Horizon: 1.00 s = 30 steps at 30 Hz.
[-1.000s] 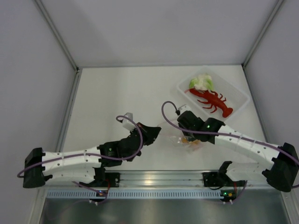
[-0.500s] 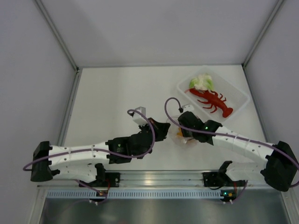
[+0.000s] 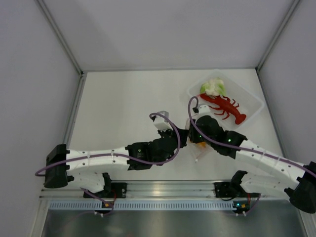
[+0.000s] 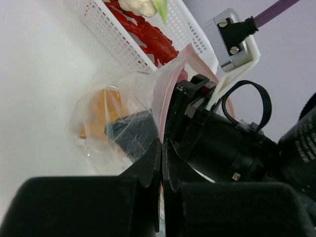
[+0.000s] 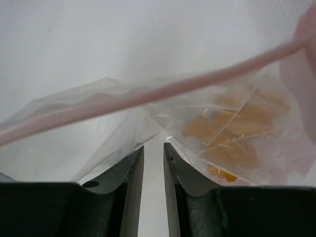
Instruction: Open the zip-top bag and remove the fake food
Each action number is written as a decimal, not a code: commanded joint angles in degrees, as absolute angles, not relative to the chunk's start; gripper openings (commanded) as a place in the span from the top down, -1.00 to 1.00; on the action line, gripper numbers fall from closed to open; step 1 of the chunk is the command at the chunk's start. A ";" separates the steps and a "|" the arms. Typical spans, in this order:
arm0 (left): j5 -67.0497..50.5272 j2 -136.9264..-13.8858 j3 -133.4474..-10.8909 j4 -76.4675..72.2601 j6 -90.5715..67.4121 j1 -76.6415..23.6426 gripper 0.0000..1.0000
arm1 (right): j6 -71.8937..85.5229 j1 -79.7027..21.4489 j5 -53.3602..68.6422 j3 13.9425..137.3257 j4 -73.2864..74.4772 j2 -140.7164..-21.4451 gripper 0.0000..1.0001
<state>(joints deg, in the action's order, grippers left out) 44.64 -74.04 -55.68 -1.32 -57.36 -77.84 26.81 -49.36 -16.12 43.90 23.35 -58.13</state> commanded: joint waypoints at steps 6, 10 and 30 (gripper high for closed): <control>48.43 -75.50 -58.27 -2.29 -61.43 -78.05 1.00 | 29.44 -52.91 -21.25 40.08 19.68 -60.81 0.52; 48.25 -75.94 -58.89 -2.20 -60.56 -78.05 1.00 | 28.30 -48.53 -22.95 42.27 22.33 -66.52 0.48; 41.84 -75.23 -55.37 -2.37 -62.66 -78.05 1.00 | 37.42 -41.14 -23.30 47.46 8.80 -83.93 0.31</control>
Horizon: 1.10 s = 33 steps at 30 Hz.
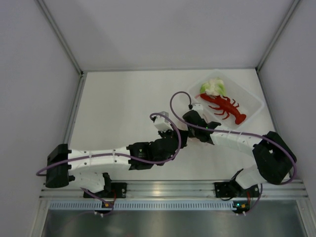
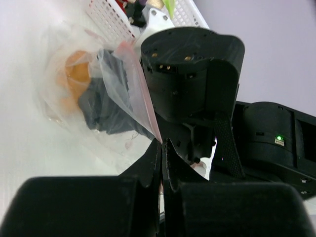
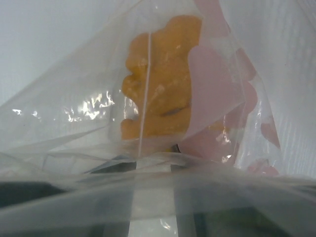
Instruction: Open the zip-top bag and remove the fake food
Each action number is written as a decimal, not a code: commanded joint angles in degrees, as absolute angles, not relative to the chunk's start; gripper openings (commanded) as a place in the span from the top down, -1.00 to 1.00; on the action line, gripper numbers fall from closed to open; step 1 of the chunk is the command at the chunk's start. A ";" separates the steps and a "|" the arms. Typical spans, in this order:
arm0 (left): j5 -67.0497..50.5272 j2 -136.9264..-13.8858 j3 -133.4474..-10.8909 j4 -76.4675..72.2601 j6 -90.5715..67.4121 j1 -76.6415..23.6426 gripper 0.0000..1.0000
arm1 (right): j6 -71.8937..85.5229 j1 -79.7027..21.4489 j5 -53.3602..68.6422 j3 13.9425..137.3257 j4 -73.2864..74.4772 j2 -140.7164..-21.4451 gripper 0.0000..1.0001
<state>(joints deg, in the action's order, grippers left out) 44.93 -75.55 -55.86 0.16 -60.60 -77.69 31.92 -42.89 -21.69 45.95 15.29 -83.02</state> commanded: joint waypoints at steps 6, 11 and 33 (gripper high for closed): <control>37.27 -76.56 -54.32 -3.16 -64.77 -78.13 1.00 | 38.15 -41.39 -21.27 50.00 6.76 -86.48 0.14; 36.83 -76.20 -54.40 -3.69 -64.25 -78.84 1.00 | 35.07 -41.84 -22.49 54.13 9.66 -93.50 -0.04; 37.09 -68.91 -50.45 -3.60 -61.96 -78.84 1.00 | 26.98 -42.01 -28.21 56.96 7.75 -104.95 -0.06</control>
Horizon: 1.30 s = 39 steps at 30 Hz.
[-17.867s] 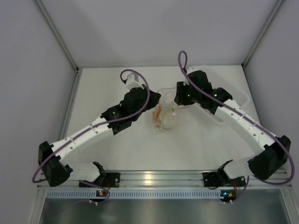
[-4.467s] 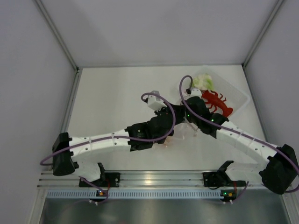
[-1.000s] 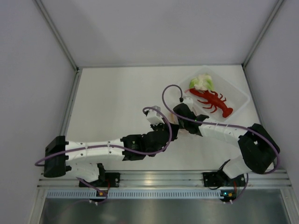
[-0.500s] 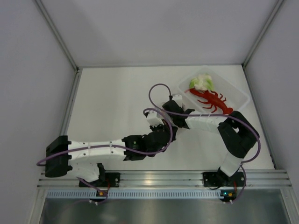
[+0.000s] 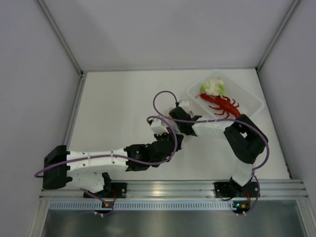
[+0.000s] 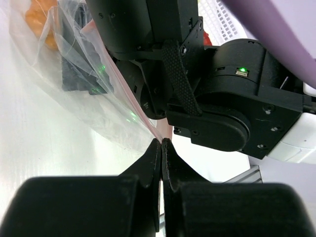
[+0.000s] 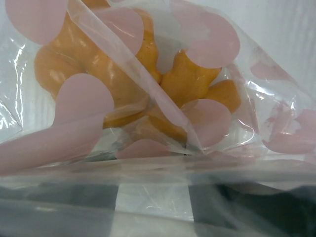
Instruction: Open the zip-top bag and remove the fake food
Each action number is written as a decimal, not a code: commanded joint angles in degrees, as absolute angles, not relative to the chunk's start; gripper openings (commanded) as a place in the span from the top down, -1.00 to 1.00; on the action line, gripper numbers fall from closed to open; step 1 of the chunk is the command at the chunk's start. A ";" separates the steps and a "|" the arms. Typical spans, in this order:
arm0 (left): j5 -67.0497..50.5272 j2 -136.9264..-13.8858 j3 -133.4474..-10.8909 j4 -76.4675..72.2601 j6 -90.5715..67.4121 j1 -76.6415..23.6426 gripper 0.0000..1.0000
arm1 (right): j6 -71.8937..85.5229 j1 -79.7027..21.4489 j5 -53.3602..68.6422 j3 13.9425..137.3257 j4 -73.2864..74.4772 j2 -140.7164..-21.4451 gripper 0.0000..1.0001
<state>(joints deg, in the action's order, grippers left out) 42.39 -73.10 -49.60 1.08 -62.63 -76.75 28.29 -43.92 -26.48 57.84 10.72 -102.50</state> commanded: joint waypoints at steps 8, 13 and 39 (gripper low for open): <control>36.39 -68.64 -49.22 -3.60 -62.23 -78.84 1.00 | 24.96 -42.10 -27.07 58.79 4.83 -103.27 0.35; 37.79 -66.71 -47.90 -3.60 -61.70 -78.84 1.00 | 23.29 -42.01 -25.93 59.24 4.04 -103.10 0.62; 60.90 -60.12 -49.92 8.26 -46.16 -77.26 1.00 | 16.79 -48.33 -11.95 54.40 23.46 -79.29 1.00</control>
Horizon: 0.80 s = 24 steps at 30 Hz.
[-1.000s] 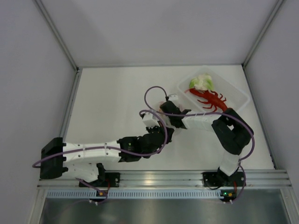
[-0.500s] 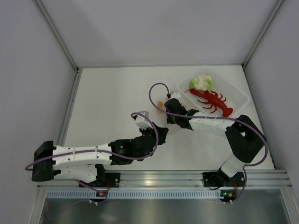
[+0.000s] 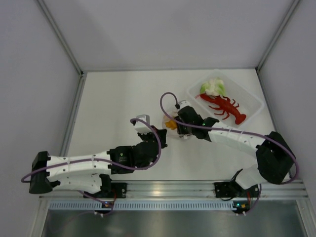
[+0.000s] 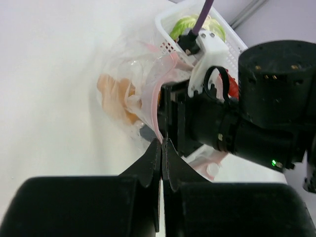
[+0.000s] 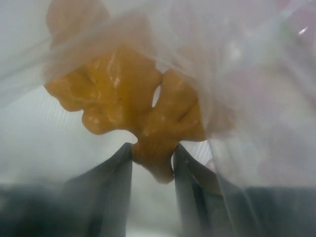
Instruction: Open the zip-top bag and remove the fake food
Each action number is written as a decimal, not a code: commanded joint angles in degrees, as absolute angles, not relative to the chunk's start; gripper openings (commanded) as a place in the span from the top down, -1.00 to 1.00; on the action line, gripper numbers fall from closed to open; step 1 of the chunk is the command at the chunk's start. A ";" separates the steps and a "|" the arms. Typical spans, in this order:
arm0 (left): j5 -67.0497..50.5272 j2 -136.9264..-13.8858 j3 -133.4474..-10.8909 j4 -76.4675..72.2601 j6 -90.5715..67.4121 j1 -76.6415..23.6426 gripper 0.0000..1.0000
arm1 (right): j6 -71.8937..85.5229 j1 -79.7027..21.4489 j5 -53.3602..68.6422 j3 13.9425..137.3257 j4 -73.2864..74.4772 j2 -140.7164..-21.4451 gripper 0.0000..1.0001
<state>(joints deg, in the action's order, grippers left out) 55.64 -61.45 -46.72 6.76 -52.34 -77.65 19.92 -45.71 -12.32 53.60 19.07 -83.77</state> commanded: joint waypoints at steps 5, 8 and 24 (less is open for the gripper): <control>58.98 -61.08 -50.19 7.83 -44.21 -77.26 1.00 | 18.36 -50.36 -11.78 53.88 24.17 -71.03 1.00; 58.28 -62.74 -50.10 7.38 -42.19 -77.26 1.00 | 19.24 -49.75 -10.29 54.75 24.96 -66.54 1.00; 73.47 -58.45 -47.37 12.30 -41.66 -76.64 1.00 | 12.05 -46.85 -5.98 56.95 35.60 -60.83 1.00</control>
